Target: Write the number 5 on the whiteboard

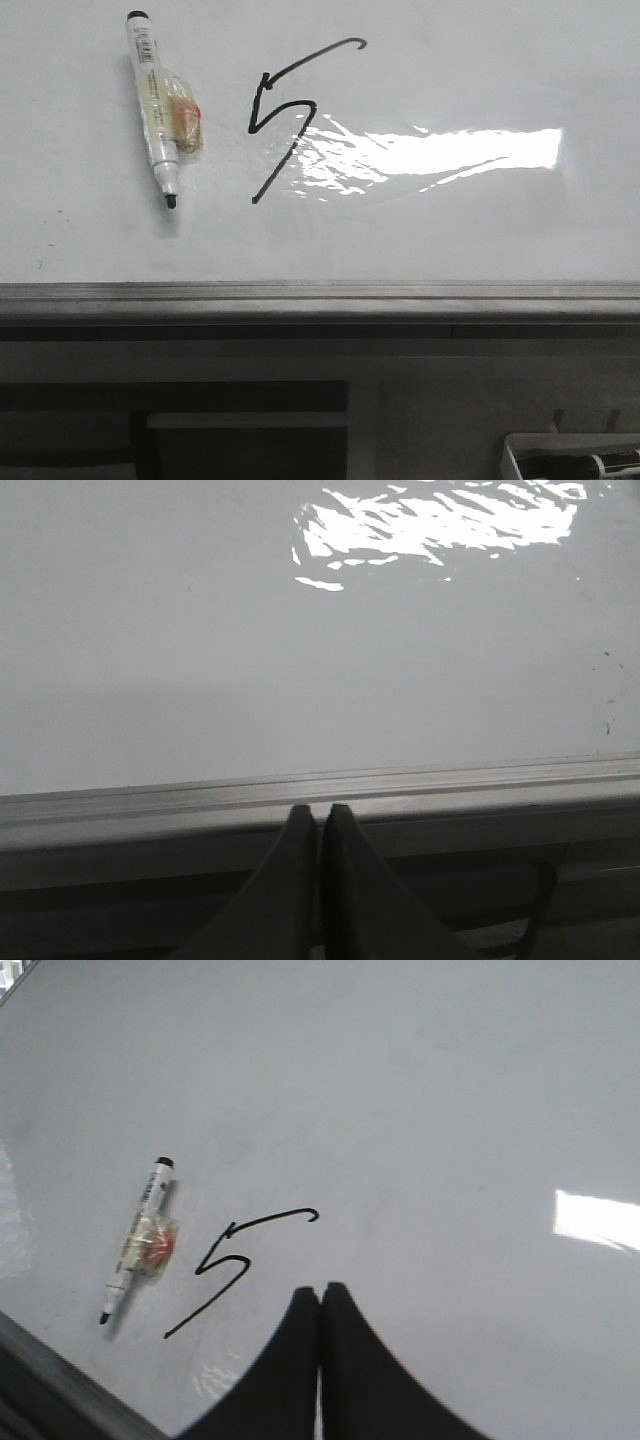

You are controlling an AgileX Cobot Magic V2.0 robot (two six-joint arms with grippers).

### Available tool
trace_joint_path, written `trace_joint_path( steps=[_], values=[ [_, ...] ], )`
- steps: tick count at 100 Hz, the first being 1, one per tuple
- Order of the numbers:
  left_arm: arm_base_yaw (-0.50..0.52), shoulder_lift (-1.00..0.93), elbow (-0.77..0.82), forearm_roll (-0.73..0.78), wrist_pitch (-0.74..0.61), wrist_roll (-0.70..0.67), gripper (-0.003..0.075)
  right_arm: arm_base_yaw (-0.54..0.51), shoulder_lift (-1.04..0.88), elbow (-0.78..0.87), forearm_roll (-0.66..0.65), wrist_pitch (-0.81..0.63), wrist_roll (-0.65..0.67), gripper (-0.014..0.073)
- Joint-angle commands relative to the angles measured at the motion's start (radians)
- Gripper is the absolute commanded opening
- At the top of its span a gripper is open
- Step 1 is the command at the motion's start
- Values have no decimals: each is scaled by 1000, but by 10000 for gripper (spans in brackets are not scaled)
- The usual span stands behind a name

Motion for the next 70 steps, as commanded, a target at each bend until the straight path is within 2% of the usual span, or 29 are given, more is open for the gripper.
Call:
trace_joint_path(
  steps=[1,7,14,26,34,37,43,48,70],
  values=[
    [2,-26,17,-8,-69,-7,-20,-6,13,38,-282,-126,261,-62],
    [2,-26,17,-8,-69,-7,-20,-40,30,90,-474,-209,475,-62],
    [2,-26,17,-8,-69,-7,-20,-112,50,136,-619,-227,646,-62],
    [2,-26,17,-8,-69,-7,-20,-350,63,188,-900,-98,927,-62],
    [2,-26,17,-8,-69,-7,-20,-537,49,219,-1164,-29,1150,-62],
    [2,-26,17,-8,-69,-7,-20,-580,28,232,-1212,-11,1200,-62],
    [2,-26,17,-8,-69,-7,-20,-633,-27,269,-1228,11,1237,-62],
    [2,-26,17,-8,-69,-7,-20,-678,-91,261,-1242,157,1237,-62],
    [2,-26,17,-8,-69,-7,-20,-828,-379,265,-1242,455,1237,-62]
  ],
)
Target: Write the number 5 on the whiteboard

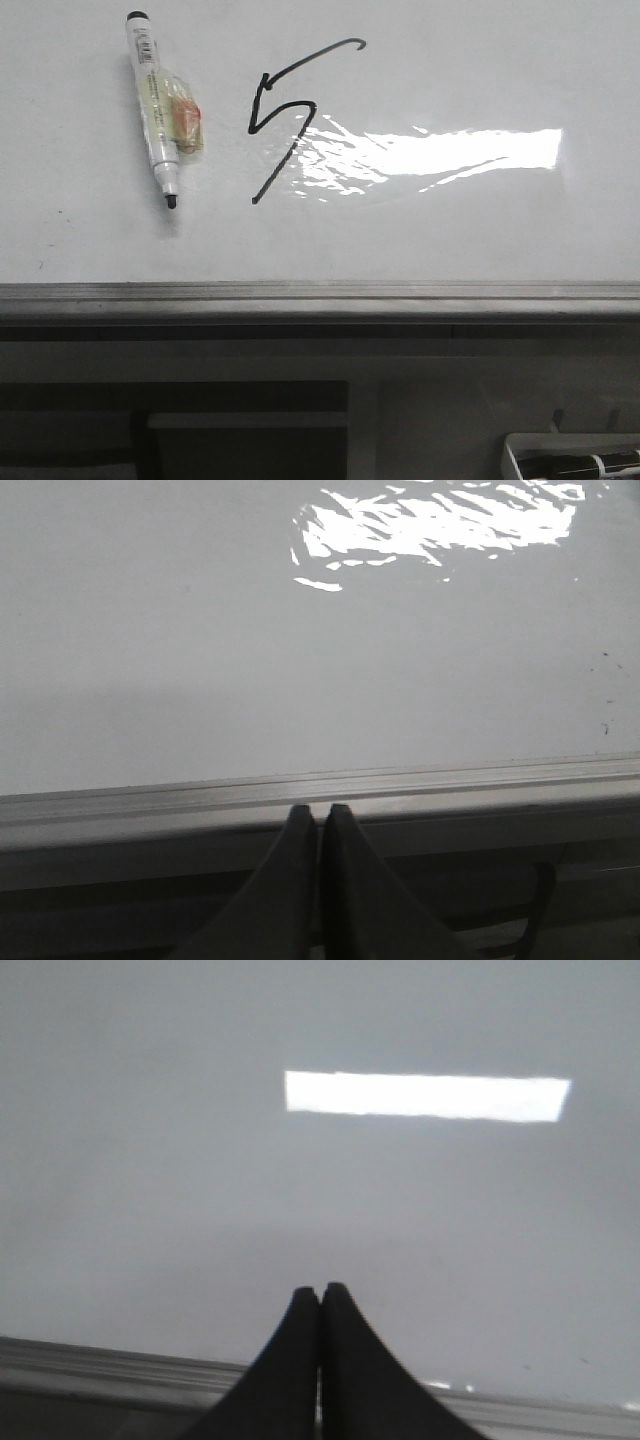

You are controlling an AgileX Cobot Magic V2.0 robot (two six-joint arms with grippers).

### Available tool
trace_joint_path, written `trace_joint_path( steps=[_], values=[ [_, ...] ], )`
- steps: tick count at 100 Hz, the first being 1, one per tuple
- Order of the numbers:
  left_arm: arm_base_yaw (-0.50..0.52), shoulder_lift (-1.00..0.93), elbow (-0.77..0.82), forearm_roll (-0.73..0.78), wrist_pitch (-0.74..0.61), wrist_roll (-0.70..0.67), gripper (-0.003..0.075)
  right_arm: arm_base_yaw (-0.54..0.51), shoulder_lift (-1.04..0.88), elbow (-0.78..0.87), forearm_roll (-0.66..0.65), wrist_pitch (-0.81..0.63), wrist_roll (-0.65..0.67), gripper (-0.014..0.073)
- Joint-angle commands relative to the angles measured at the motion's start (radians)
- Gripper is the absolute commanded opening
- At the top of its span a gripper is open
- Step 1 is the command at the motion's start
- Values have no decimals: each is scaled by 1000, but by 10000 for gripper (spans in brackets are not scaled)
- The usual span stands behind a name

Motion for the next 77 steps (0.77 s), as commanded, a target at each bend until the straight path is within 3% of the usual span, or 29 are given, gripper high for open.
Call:
trace_joint_path(
  steps=[1,21,77],
  values=[
    [2,-26,17,-6,-69,-7,-20,-43,-92,22,-14,77,5,-62],
    [2,-24,17,-6,-69,-7,-20,-63,-89,22,-12,276,5,-62],
    [2,-24,17,-6,-69,-7,-20,-63,-93,22,-12,260,3,-62]
  ],
)
